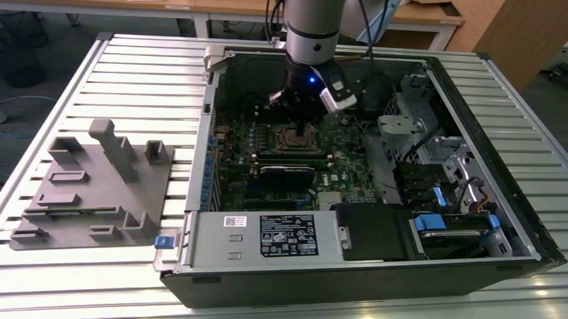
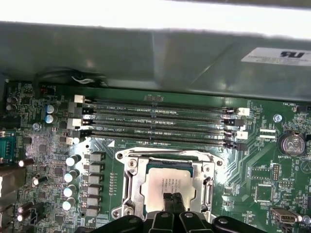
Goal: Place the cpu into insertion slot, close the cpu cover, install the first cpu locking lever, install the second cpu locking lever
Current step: 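Install the second cpu locking lever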
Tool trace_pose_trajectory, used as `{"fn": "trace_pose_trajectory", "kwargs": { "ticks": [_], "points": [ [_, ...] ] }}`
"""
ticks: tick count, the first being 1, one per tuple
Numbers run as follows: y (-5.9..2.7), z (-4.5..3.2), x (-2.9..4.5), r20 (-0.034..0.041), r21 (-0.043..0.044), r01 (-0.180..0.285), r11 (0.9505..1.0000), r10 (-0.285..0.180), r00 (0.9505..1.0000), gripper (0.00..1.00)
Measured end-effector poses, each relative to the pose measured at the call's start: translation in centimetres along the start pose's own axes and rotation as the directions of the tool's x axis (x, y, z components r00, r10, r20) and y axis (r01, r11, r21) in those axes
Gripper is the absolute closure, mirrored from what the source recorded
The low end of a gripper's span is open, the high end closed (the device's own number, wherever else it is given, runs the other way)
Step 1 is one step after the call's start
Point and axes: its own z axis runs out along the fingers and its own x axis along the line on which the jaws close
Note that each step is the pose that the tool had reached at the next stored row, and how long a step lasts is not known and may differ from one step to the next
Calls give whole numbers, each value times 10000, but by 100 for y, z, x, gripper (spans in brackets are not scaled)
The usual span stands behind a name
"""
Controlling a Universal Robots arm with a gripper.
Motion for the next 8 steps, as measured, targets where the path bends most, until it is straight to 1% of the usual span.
{"fn": "trace_pose_trajectory", "kwargs": {
  "ticks": [2,5,8],
  "points": [
    [-18,0,1,0,0,0,10000,0,10000,89],
    [-20,-2,1,-1,2,-2,10000,2,10000,89],
    [-21,-37,0,0,1,0,10000,0,10000,89]
  ]
}}
